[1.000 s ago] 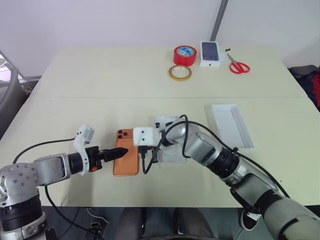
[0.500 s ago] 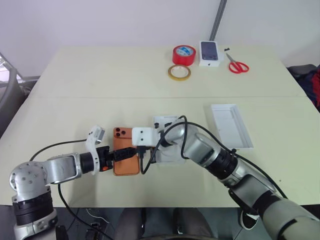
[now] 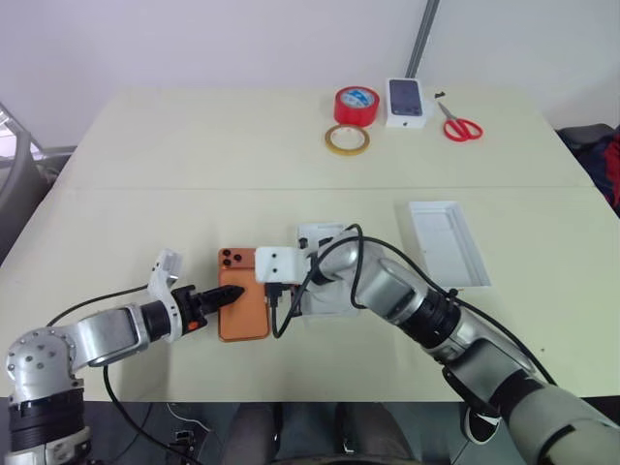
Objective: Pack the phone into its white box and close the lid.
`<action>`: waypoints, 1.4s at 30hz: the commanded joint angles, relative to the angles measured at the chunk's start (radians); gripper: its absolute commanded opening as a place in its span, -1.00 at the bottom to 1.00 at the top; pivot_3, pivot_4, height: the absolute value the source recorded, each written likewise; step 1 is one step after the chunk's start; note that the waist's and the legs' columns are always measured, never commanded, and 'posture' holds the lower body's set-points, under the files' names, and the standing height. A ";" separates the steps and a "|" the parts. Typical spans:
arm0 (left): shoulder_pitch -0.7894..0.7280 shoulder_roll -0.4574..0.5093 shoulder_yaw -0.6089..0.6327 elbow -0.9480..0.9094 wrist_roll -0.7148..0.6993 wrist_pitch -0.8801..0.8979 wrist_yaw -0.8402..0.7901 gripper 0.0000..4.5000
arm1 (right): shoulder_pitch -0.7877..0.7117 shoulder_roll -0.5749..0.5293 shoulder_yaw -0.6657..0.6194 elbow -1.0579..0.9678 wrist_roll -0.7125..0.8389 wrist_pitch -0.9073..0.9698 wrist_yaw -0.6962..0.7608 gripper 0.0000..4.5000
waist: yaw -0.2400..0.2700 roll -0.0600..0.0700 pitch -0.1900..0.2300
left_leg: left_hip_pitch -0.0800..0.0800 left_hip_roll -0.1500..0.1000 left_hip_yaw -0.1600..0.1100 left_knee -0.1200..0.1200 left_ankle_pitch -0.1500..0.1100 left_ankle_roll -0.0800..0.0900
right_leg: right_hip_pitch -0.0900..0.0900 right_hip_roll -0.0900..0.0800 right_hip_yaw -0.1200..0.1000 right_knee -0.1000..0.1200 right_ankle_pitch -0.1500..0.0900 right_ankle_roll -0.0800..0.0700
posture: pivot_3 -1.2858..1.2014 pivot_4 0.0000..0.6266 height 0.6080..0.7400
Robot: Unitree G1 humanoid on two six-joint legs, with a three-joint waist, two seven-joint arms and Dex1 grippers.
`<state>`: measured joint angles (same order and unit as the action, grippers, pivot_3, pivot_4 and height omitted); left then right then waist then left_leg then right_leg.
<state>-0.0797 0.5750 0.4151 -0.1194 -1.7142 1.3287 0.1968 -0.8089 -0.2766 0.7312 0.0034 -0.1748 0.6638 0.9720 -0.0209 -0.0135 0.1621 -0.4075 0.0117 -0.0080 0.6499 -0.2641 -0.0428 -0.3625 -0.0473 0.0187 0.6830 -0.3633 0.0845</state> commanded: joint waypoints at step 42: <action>-0.355 -0.051 -0.390 0.004 -0.033 -0.193 0.049 0.82 | 0.421 -0.496 -0.727 -0.538 0.435 0.227 -0.141 -1.00 | 0.003 -0.005 0.006 | 0.000 0.001 0.000 0.001 0.002 -0.002 | 0.004 0.004 0.000 -0.004 0.000 0.000 | 0.03 -0.52 1.00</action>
<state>-0.4351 0.4851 -0.0151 -0.0624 -1.7777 1.1126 0.2935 -0.3670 -0.7599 -0.0012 -0.5353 0.2578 0.9083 0.8345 -0.0179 -0.0180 0.1681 -0.4076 0.0128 -0.0083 0.6502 -0.2622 -0.0454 -0.3585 -0.0433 0.0184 0.6790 -0.3632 0.0846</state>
